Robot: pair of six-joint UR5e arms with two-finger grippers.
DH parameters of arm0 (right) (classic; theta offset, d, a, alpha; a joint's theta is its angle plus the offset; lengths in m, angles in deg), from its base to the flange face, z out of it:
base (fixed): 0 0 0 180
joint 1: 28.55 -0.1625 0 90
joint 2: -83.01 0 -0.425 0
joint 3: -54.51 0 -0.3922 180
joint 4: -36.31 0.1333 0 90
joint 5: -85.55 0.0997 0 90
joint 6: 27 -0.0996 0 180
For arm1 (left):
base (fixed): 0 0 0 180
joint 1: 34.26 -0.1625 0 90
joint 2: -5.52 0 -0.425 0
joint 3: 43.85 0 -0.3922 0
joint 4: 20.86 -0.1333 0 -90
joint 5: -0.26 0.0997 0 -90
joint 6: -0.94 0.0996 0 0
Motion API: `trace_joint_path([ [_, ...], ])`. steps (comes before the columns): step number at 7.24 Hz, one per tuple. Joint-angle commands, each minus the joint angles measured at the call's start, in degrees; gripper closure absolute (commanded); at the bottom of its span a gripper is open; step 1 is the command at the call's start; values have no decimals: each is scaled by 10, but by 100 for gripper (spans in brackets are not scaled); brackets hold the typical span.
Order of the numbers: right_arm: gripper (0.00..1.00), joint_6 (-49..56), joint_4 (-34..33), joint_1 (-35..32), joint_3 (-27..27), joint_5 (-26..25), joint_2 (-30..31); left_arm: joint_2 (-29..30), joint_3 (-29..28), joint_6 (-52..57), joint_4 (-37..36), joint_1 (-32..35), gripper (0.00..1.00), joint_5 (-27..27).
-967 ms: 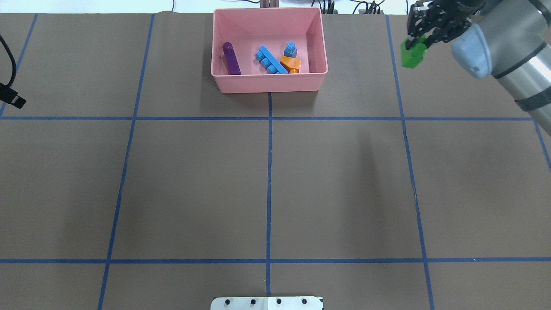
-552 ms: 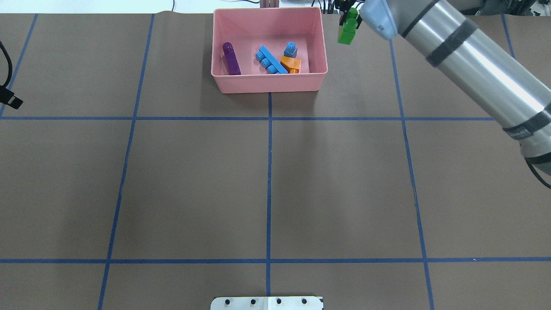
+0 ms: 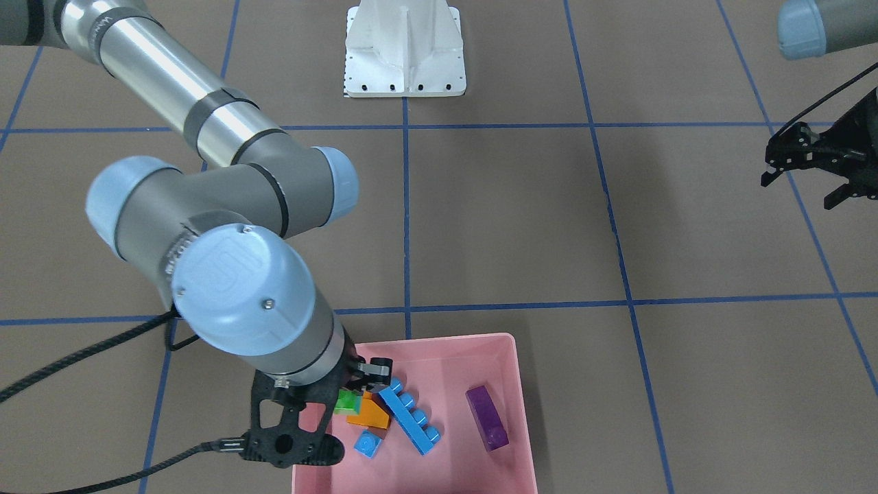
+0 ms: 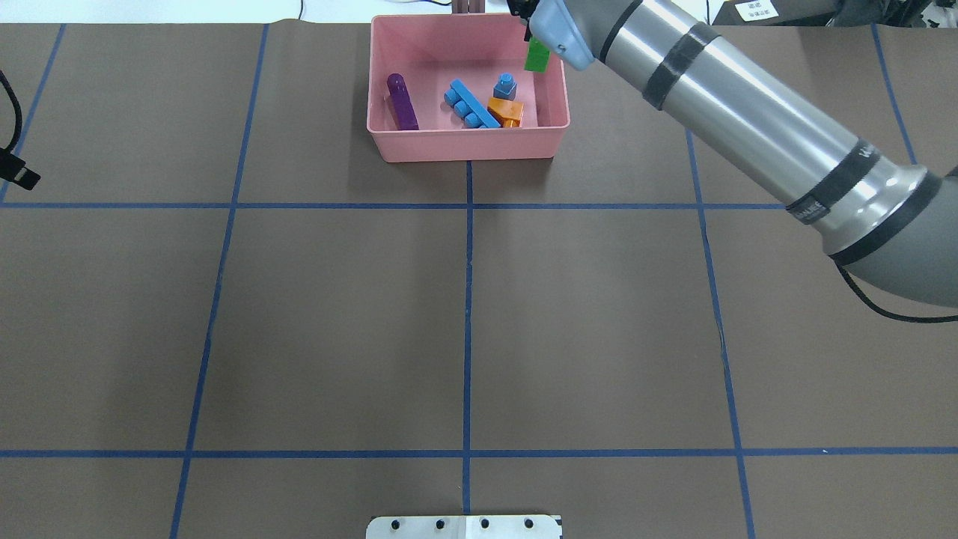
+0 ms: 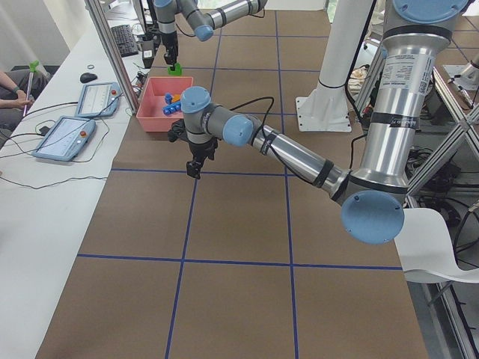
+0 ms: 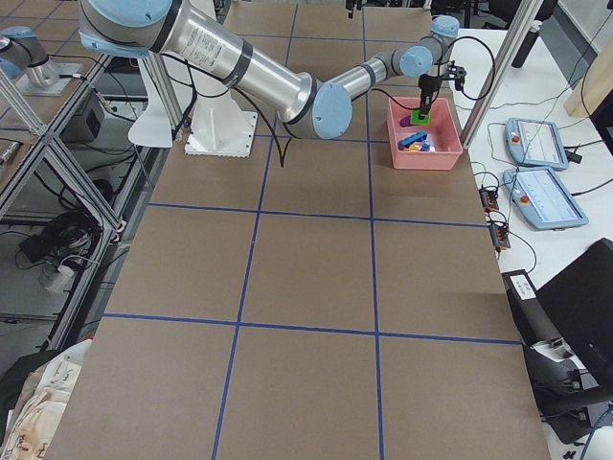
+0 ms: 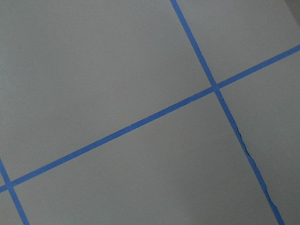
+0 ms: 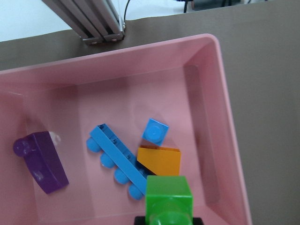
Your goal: Put all blocks into box
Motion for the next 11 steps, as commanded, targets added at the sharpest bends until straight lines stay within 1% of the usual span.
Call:
trace_joint_path([
  [1, 86, -16, 47, 44, 55, -64, -27, 0, -5, -1, 0, 0, 0, -1],
  [2, 26, -17, 47, 60, 56, -89, -27, 0, -6, -1, 0, 0, 0, -1],
  [3, 9, -28, 48, 70, 56, -98, -30, 0, -6, -1, 0, 0, 0, 0],
  [5, 3, -53, 51, 77, 56, -98, -39, 0, -12, -1, 1, 0, 0, -1],
  [7, 1, -55, 49, 72, 53, -86, -43, 0, -12, -1, 1, 0, 0, 1],
  [8, 1, -52, 43, 57, 45, -54, -40, -17, -19, -1, 3, 0, 0, 7],
  [9, 1, -44, 17, 38, 17, -13, -32, -43, -19, 4, 10, 1, 0, 6],
  [10, 1, -28, -36, 21, -36, -4, -15, -50, -26, 10, 11, 11, 0, 8],
  [11, 1, 13, -84, 4, -100, 14, 21, -55, -28, 50, 10, 35, 0, 28],
])
